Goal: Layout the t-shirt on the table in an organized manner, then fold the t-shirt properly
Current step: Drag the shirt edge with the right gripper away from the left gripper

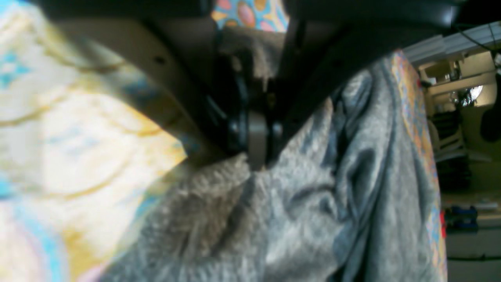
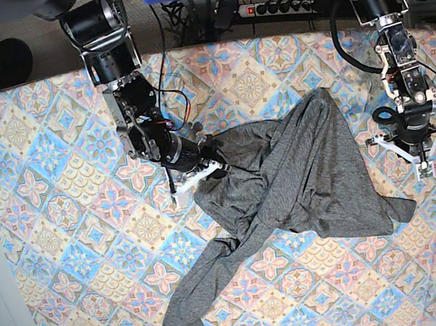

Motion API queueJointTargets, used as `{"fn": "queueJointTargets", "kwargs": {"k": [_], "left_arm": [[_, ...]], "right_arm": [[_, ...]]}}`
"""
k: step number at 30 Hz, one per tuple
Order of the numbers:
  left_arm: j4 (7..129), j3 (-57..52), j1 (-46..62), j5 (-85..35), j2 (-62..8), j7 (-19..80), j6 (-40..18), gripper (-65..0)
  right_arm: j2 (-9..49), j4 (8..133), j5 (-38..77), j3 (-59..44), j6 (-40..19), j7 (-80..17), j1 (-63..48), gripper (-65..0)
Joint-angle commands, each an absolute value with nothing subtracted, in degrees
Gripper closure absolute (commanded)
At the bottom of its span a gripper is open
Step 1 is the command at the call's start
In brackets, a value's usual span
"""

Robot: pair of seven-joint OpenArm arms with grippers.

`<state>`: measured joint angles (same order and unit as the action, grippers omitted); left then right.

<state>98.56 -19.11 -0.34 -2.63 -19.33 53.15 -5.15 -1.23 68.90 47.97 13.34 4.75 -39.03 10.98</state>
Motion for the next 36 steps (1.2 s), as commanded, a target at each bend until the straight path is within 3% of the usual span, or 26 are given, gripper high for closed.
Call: {"fn": "queueJointTargets", "kwargs": {"k": [1,6,9,14,28,36], "left_arm": [[99.6,-19.4,-1.2,-2.4,-20.3,52.0,-4.9,-0.7],[99.6,-19.4,-1.2,-2.4,-20.3,51.8,-4.9,-0.7],[99.6,-19.4,-1.2,-2.4,-20.3,51.9,-4.9,-0.7],[99.6,-19.4,-1.2,-2.4,-20.3,51.9,-4.9,-0.7],[99.6,-19.3,-1.2,-2.4,-20.3,52.0,-4.9,-0.7],[99.6,-17.6,-1.2,-2.4,-20.2,52.0,-4.9,-0.7]], "right_arm": [[-1.5,70.3,48.0,13.3,4.5,-38.5,11.8,-0.7],[-1.3,76.7,48.0,13.0,4.8,-38.6,11.8,0.0],[1.8,80.9,48.0,11.6,4.9,-38.6,11.7,0.0],[4.7,85.9,48.0,2.3,4.9,-39.2,10.5,0.0],[4.8,88.2,48.0,-24.7,4.9,-39.3,0.7,0.0],[6.7,95.0,48.1,-27.5,4.9,-40.0,-2.2,0.0]]}}
